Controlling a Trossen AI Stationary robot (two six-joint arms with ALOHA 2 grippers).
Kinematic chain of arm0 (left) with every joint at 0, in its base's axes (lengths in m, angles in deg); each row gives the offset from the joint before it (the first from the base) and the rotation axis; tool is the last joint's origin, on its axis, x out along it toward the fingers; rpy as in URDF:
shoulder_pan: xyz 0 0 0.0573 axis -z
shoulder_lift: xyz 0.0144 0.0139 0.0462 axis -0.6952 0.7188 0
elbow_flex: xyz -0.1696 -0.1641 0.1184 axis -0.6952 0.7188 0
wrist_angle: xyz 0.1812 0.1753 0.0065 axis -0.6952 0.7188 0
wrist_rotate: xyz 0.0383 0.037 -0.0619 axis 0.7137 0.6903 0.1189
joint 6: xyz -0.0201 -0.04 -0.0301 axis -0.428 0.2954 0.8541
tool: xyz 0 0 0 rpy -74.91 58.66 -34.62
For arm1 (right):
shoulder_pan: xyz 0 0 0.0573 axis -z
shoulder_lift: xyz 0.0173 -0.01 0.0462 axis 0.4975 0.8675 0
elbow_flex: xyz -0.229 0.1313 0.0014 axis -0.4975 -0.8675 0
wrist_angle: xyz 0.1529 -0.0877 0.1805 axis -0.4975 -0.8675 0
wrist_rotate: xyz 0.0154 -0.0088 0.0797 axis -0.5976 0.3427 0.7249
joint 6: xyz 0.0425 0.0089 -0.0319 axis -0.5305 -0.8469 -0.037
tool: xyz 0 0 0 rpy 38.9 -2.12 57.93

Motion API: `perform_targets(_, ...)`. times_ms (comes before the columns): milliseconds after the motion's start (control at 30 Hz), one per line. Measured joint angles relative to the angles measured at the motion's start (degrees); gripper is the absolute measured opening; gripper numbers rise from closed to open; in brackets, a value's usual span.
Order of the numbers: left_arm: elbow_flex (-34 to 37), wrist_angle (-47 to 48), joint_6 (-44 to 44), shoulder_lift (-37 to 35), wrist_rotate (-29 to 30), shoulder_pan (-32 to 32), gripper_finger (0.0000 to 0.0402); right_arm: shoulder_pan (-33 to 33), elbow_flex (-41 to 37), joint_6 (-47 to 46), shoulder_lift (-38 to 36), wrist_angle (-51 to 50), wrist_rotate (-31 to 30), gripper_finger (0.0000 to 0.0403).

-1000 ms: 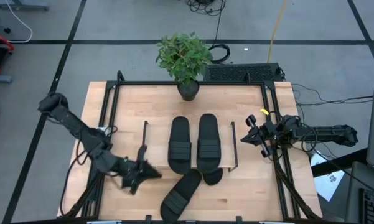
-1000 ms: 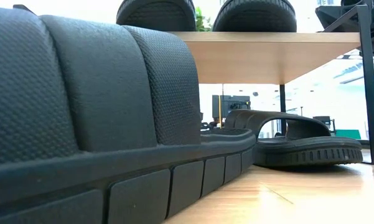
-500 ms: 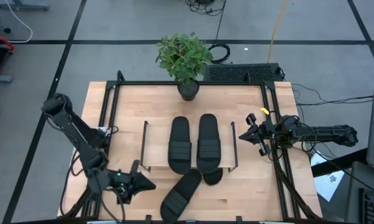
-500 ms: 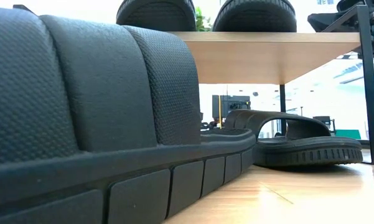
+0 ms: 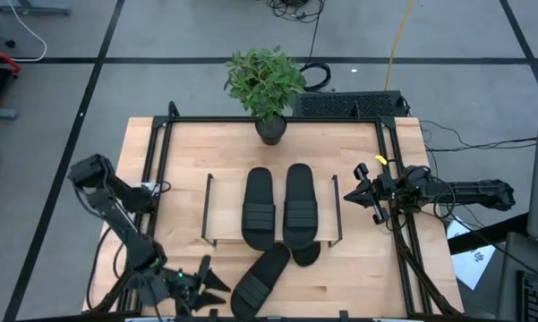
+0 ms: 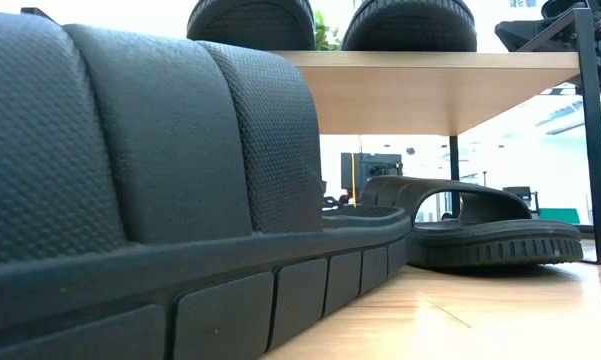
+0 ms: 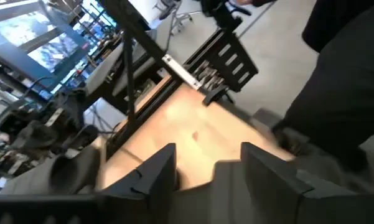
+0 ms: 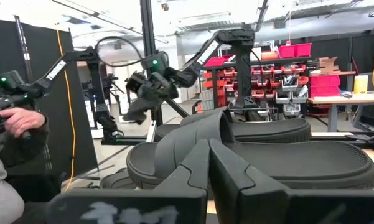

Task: Pick and place slides into the shelf
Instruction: Put the black slipper under the shelf

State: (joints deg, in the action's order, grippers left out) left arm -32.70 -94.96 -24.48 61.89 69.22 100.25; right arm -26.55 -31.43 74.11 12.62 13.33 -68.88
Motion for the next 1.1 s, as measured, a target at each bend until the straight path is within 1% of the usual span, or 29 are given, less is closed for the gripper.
perform_targets(100,-4.11,1.01,4.05,4.61,0.73,0.93,0.0205,-0.01,0.0,0.0,0.0,0.0,0.01,0.0)
perform_targets(233,-10.42,9.51,10.74,10.96,1.14,1.34,0.0213,-0.02,0.0,0.0,0.0,0.02,0.0,0.0)
perform_targets(300,-13.5,13.98,12.02,13.56,3.21,1.53,0.0214,-0.02,0.0,0.0,0.0,0.02,0.02,0.0)
perform_targets(433,-18.52,21.97,13.87,17.8,8.02,1.82,0.0214,-0.01,0.0,-0.03,-0.02,0.02,0.01,0.0)
perform_targets(533,-21.66,26.88,18.34,19.75,8.45,1.8,0.0214,-0.01,0.0,-0.75,-0.02,0.02,0.02,0.0)
perform_targets(633,-24.15,28.73,22.23,21.55,8.29,1.43,0.0214,0.0,0.0,-1.39,-0.02,0.05,0.04,0.0)
perform_targets(733,-25.51,29.1,22.08,23.6,8.12,1.09,0.0214,-0.01,0.0,-1.51,-0.02,0.05,0.04,0.0)
perform_targets(867,-27.42,29.03,18.09,26.48,8.15,0.67,0.0214,-0.02,0.0,-1.44,-0.02,0.07,0.02,0.0)
perform_targets(933,-28.26,29.1,16.48,27.78,9.29,0.38,0.0214,-0.01,-0.02,-1.52,-0.02,0.09,0.04,0.0)
perform_targets(1000,-28.83,30.1,16.56,28.55,11.33,0.31,0.0214,-0.02,-0.01,-1.53,-0.01,0.27,0.05,0.0)
perform_targets(1100,-29.37,33.96,19.45,29.04,12.11,0.02,0.0214,-0.02,-0.01,-1.53,-0.02,0.63,0.04,0.0)
